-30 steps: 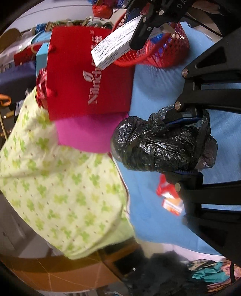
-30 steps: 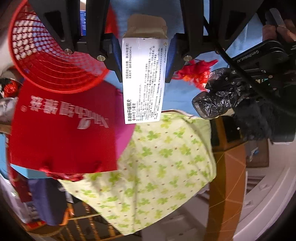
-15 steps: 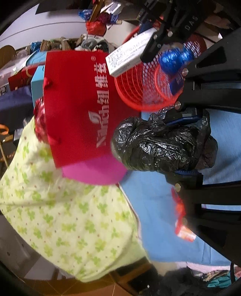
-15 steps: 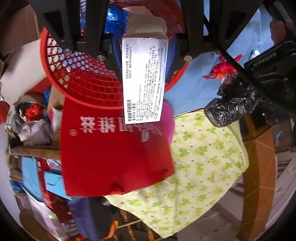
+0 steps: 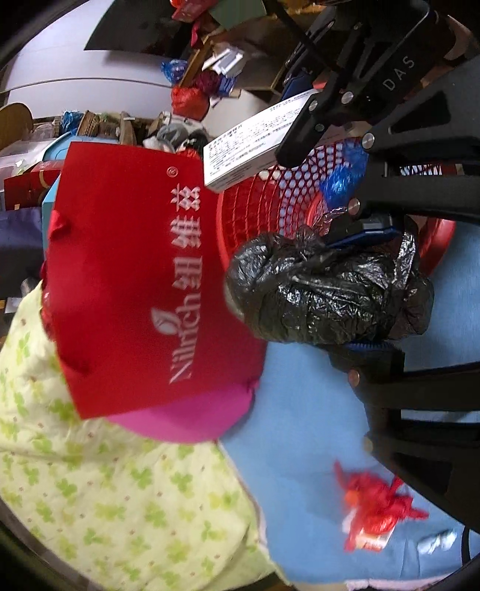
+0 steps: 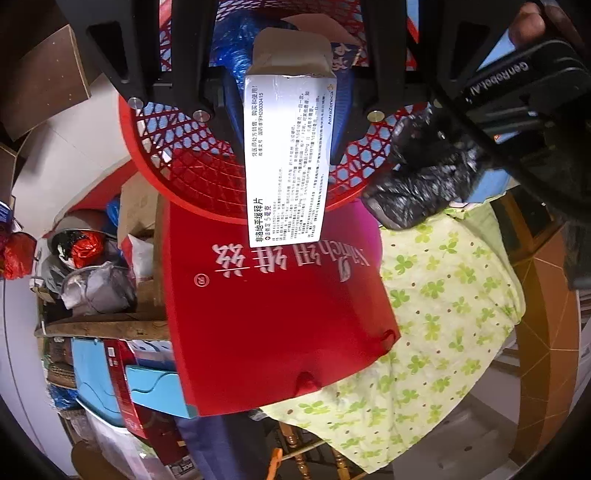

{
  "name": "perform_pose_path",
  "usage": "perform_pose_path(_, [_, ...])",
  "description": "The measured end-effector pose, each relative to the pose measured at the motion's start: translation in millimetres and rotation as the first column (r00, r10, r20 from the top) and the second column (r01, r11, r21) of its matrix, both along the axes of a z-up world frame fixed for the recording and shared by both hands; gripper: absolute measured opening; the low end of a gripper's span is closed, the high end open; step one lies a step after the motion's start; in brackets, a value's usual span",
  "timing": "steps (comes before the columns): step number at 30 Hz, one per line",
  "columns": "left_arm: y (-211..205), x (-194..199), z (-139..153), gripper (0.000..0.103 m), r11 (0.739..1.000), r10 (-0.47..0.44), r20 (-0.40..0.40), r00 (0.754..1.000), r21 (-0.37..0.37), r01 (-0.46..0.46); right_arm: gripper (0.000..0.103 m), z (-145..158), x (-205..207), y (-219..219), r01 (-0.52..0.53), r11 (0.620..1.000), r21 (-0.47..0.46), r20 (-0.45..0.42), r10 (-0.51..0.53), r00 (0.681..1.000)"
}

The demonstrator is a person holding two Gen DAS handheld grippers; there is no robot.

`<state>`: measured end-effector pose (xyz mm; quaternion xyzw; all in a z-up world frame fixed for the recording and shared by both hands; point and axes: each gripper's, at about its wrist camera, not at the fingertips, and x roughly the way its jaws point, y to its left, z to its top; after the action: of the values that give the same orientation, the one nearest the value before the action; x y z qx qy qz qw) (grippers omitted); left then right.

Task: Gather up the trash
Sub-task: 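Open both grippers to drop the items into the wastebasket, then move both tools back over the light-blue mask and red bag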

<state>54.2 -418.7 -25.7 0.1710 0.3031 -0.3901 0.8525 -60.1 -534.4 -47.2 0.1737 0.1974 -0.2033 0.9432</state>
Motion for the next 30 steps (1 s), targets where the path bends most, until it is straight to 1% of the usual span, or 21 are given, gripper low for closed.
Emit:
perform_pose_path(2, [-1, 2, -4, 0.055, 1.0, -0.022, -0.03, 0.999, -0.01, 0.022, 0.045, -2, 0, -3, 0.007, 1.0, 0.009, -0.006, -0.007, 1.0])
perform_pose_path(3, [-1, 2, -6, 0.057, 1.0, -0.027, -0.039, 0.999, -0.016, 0.026, 0.046, -2, 0, -4, 0.01, 1.0, 0.013, -0.009, -0.009, 1.0])
perform_pose_path(4, [1, 2, -7, 0.063, 0.999, -0.028, -0.046, 0.999, -0.024, 0.027, 0.047, -4, 1, -5, 0.014, 1.0, 0.015, -0.015, -0.014, 1.0])
perform_pose_path(5, [3, 2, -8, 0.066, 0.999, -0.03, -0.048, 0.998, -0.031, 0.028, 0.047, -4, 1, -5, 0.017, 1.0, 0.017, -0.018, -0.017, 1.0])
perform_pose_path(9, [13, 5, -7, 0.066, 0.999, -0.022, -0.044, 0.999, -0.043, 0.02, 0.048, -5, 4, -4, 0.018, 1.0, 0.024, -0.026, -0.017, 1.0])
perform_pose_path(11, [21, 8, -6, 0.066, 0.999, -0.007, -0.044, 0.999, -0.048, 0.005, 0.053, -4, 6, -1, 0.015, 1.0, 0.021, -0.027, -0.014, 1.0])
perform_pose_path(12, [26, 11, -5, 0.066, 0.999, 0.001, -0.046, 0.999, -0.049, -0.003, 0.059, -3, 7, 1, 0.014, 1.0, 0.019, -0.025, -0.013, 1.0])
perform_pose_path(13, [33, 14, -6, 0.066, 0.999, 0.013, -0.046, 0.999, -0.049, -0.015, 0.06, -3, 7, 4, 0.011, 1.0, 0.013, -0.023, -0.011, 1.0])
perform_pose_path(16, [54, 21, -8, 0.067, 0.998, 0.046, -0.039, 0.998, -0.041, -0.048, 0.06, 0, 12, 13, -0.001, 1.0, -0.011, -0.025, 0.001, 1.0])
perform_pose_path(19, [83, 33, -12, 0.067, 0.994, 0.107, -0.038, 0.994, -0.03, -0.108, 0.06, 4, 17, 25, -0.022, 0.999, -0.035, -0.014, 0.021, 1.0])
perform_pose_path(22, [114, 48, -19, 0.067, 0.984, 0.172, -0.059, 0.983, -0.027, -0.174, 0.06, 10, 25, 42, -0.039, 0.996, -0.083, -0.007, 0.038, 0.999])
perform_pose_path(25, [145, 62, -25, 0.067, 0.97, 0.24, -0.074, 0.968, -0.02, -0.242, 0.06, 14, 37, 64, -0.068, 0.989, -0.134, -0.019, 0.066, 0.998])
perform_pose_path(30, [192, 75, -35, 0.067, 0.943, 0.331, -0.072, 0.941, -0.007, -0.333, 0.06, 18, 58, 104, -0.14, 0.969, -0.204, -0.04, 0.135, 0.99])
